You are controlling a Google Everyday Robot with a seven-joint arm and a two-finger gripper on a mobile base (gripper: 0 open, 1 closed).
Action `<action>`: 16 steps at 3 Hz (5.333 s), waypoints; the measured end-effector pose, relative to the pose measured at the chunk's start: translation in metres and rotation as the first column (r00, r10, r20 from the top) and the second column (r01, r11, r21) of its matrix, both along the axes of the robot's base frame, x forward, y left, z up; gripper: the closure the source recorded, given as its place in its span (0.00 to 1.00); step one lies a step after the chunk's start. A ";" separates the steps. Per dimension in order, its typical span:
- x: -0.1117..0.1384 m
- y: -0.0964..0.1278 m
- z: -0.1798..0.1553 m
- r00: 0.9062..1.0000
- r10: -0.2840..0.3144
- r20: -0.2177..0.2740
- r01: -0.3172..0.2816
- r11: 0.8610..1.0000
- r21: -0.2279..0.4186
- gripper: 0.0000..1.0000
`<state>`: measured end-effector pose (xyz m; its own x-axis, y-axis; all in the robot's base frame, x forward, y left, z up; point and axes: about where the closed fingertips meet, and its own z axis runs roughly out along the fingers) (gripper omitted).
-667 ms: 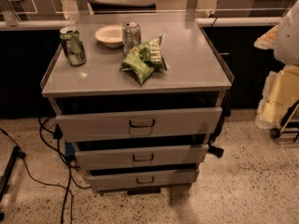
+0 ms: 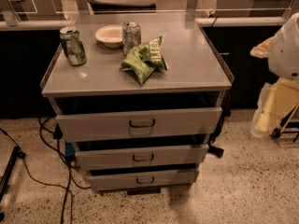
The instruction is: Open middle drawer
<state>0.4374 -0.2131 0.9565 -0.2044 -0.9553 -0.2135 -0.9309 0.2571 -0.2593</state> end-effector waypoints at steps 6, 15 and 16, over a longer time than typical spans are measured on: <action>0.006 0.018 -0.267 0.988 0.097 -0.122 -0.079 0.987 0.140 0.00; 0.095 0.056 -0.508 0.925 0.357 0.127 -0.374 0.916 0.147 0.00; 0.111 0.057 -0.513 0.921 0.362 0.146 -0.381 0.915 0.130 0.00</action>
Offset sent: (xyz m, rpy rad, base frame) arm 0.0089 0.0260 -0.1338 0.0792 0.0663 0.0564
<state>0.5482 -0.1566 0.4432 0.1943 -0.9112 -0.3633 -0.9325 -0.0566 -0.3568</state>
